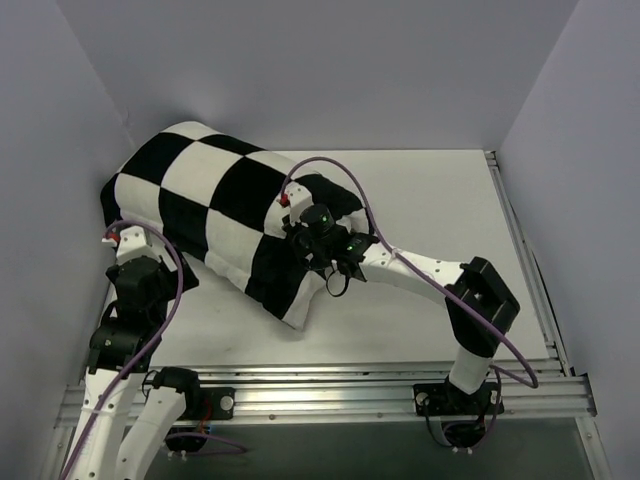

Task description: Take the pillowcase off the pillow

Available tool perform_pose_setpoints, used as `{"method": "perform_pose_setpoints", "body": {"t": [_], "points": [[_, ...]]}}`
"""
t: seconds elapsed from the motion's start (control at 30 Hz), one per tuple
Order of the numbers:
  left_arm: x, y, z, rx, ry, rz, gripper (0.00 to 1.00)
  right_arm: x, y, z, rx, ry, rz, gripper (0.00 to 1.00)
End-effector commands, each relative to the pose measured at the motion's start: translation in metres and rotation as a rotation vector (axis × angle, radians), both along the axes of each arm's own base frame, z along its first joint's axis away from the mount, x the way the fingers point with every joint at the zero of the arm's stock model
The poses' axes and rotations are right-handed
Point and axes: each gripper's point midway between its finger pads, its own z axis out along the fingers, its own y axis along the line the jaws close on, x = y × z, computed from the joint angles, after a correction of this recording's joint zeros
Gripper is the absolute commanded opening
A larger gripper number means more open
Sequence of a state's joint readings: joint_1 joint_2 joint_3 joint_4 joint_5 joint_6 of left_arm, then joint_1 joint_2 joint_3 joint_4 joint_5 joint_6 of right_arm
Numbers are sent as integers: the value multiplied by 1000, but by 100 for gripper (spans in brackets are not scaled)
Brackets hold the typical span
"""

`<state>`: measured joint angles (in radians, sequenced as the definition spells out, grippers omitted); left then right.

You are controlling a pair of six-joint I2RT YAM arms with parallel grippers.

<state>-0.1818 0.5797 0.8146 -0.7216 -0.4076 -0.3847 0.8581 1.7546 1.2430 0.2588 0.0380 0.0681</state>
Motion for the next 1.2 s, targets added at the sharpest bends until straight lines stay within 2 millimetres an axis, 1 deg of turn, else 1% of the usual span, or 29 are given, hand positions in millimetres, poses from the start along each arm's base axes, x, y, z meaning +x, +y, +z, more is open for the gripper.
{"method": "perform_pose_setpoints", "body": {"t": [0.0, 0.07, 0.1, 0.13, 0.17, 0.2, 0.23, 0.27, 0.3, 0.33, 0.37, 0.43, 0.47, 0.53, 0.6, 0.63, 0.67, 0.7, 0.73, 0.77, 0.8, 0.83, 0.87, 0.93, 0.97, 1.03, 1.07, 1.13, 1.17], "points": [[7, -1, 16, -11, -69, -5, 94, 3, -34, -2, -32, -19, -134, 0], [8, -1, 16, -11, -67, -7, 94, -8, -53, -13, -76, 14, -163, 0], [9, -1, 15, -14, -63, -8, 94, -14, -60, -2, -56, 17, -177, 0], [9, -2, 15, -15, -61, -9, 94, -23, -70, -6, -84, 47, -186, 0], [10, -2, 14, -17, -60, -10, 94, -31, -80, 2, -73, 49, -195, 0], [10, -2, 13, -20, -55, -12, 94, -38, -85, 4, -67, 71, -207, 0], [11, -3, 11, -22, -47, -14, 94, -49, -94, -1, -96, 105, -209, 0], [11, -3, 11, -25, -44, -16, 94, -62, -102, 3, -95, 119, -201, 0], [11, -3, 10, -28, -43, -15, 94, -71, -106, 4, -93, 138, -197, 0], [11, -3, 10, -28, -42, -11, 94, -84, -114, -2, -119, 174, -180, 0], [12, -2, 11, -28, -45, -10, 94, -96, -114, 8, -87, 187, -140, 0], [12, -1, 10, -29, -42, -3, 94, -119, -126, 0, -114, 250, -109, 0], [12, -1, 10, -31, -44, -4, 94, -128, -130, 8, -96, 255, -91, 0], [13, -1, 9, -32, -37, -2, 94, -150, -133, 8, -108, 312, -39, 0], [14, 0, 8, -35, -36, -1, 94, -167, -126, 21, -63, 330, 53, 11], [15, -1, 7, -36, -30, -2, 94, -181, -116, 29, -33, 360, 140, 24], [15, -1, 7, -41, -27, -6, 94, -185, -113, 38, -18, 344, 177, 35], [15, -2, 6, -45, -26, -7, 94, -186, -109, 46, -6, 329, 190, 56], [16, -1, 6, -46, -24, -5, 94, -180, -107, 61, 12, 292, 183, 64], [16, -1, 5, -47, -19, -7, 94, -176, -106, 69, 12, 260, 188, 71], [16, -1, 5, -47, -21, -7, 94, -170, -104, 76, 15, 233, 183, 80], [16, -1, 5, -47, -19, -7, 94, -164, -102, 83, 15, 204, 176, 84], [16, -2, 4, -48, -18, -9, 94, -151, -96, 95, 10, 169, 151, 86], [16, -1, 5, -48, -18, -6, 94, -135, -89, 105, -19, 122, 141, 91], [16, -1, 4, -48, -16, -7, 94, -120, -79, 114, -33, 93, 122, 92], [16, 0, 4, -47, -16, 0, 94, -103, -69, 120, -86, 39, 135, 95], [16, 1, 4, -47, -17, 2, 94, -85, -61, 124, -120, 4, 118, 97], [16, 1, 3, -49, -15, 1, 94, -65, -51, 127, -166, -41, 143, 100], [16, 1, 3, -48, -13, 2, 94, -46, -45, 110, -205, -17, 138, 100]]}}
